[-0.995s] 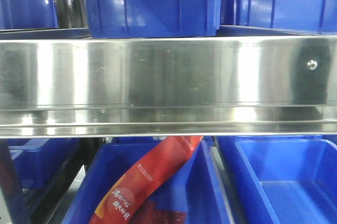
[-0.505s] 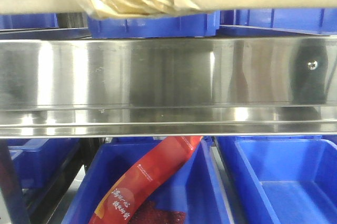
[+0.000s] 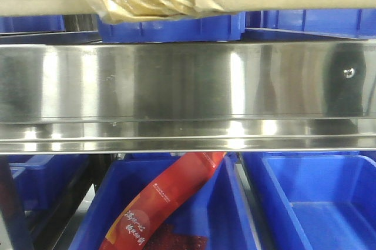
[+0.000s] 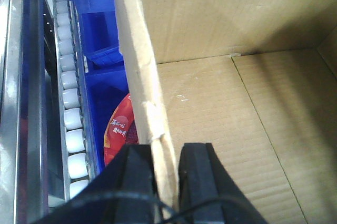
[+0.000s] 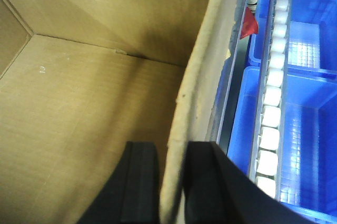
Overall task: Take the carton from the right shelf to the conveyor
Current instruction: 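Lift the carton off the shelf with both grippers, then hold the carton with both grippers and pull it away from the shelf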
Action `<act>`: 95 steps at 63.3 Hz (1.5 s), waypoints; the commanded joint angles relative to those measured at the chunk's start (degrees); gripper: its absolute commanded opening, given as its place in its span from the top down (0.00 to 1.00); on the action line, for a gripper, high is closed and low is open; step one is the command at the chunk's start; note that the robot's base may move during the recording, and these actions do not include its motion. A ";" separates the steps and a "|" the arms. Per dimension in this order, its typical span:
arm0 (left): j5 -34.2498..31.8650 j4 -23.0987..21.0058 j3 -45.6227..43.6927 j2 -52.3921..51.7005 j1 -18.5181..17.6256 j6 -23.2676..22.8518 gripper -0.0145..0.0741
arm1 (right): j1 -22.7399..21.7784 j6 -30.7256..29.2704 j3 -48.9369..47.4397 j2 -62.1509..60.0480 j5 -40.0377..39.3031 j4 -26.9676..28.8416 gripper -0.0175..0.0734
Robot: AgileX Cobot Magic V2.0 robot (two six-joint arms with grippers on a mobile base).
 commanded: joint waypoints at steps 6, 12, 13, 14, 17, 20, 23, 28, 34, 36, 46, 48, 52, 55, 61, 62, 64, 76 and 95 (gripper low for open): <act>-0.38 4.56 -0.27 -1.19 0.18 0.54 0.85 | -0.37 -1.45 -0.16 -1.36 -0.93 -2.38 0.88; -0.38 4.56 -0.27 -1.19 0.18 0.54 0.85 | -0.37 -1.45 -0.16 -1.36 -0.93 -2.38 0.88; -0.44 4.56 -0.27 -1.19 0.18 0.54 0.85 | -0.37 -1.45 -0.16 -1.36 -0.93 -2.38 0.88; -0.69 4.56 -0.27 -1.19 0.18 0.54 0.85 | -0.37 -1.45 -0.16 -1.36 -0.93 -2.38 0.88; -1.39 4.56 -0.27 -1.19 0.18 0.54 0.85 | -0.37 -1.45 -0.16 -1.36 -0.93 -2.38 0.88; -1.64 4.56 -0.27 -1.19 0.18 0.54 0.85 | -0.37 -1.45 -0.16 -1.36 -0.93 -2.38 0.88; -1.64 4.56 -0.27 -1.19 0.18 0.54 0.85 | -0.37 -1.45 -0.16 -1.36 -0.93 -2.38 0.88; -1.64 4.56 -0.27 -1.19 0.18 0.54 0.85 | -0.37 -1.45 -0.16 -1.36 -0.93 -2.38 0.88; -1.64 4.56 -0.27 -1.19 0.18 0.54 0.85 | -0.37 -1.45 -0.16 -1.36 -0.93 -2.38 0.88; -1.64 4.56 -0.27 -1.19 0.18 0.54 0.85 | -0.37 -1.45 -0.16 -1.36 -1.04 -2.38 0.88; -1.64 4.56 -0.27 -1.19 0.18 0.54 0.85 | -0.37 -1.45 -0.16 -1.36 -2.04 -2.38 0.88; -1.64 4.56 -0.27 -1.19 0.18 0.54 0.85 | -0.37 -1.45 -0.16 -1.36 -2.35 -2.38 0.88; -1.64 4.56 -0.27 -1.19 0.18 0.54 0.85 | -0.37 -1.45 -0.16 -1.36 -2.93 -2.38 0.88; -1.64 4.56 -0.27 -1.19 0.18 0.54 0.85 | -0.37 -1.45 -0.16 -1.36 -3.18 -2.38 0.88; -1.64 4.56 -0.27 -1.19 0.18 0.54 0.85 | -0.37 -1.45 -0.16 -1.36 -3.18 -2.38 0.88; -1.64 4.56 -0.27 -1.19 0.18 0.54 0.85 | -0.37 -1.45 -0.16 -1.36 -3.18 -2.38 0.88; -1.64 4.56 -0.27 -1.19 0.18 0.54 0.85 | -0.37 -1.45 -0.16 -1.36 -3.18 -2.38 0.88; -1.64 4.56 -0.27 -1.19 0.18 0.54 0.85 | -0.37 -1.45 -0.16 -1.36 -3.18 -2.38 0.88; -1.64 4.56 -0.27 -1.19 0.18 0.54 0.85 | -0.37 -1.45 -0.16 -1.36 -3.18 -2.38 0.88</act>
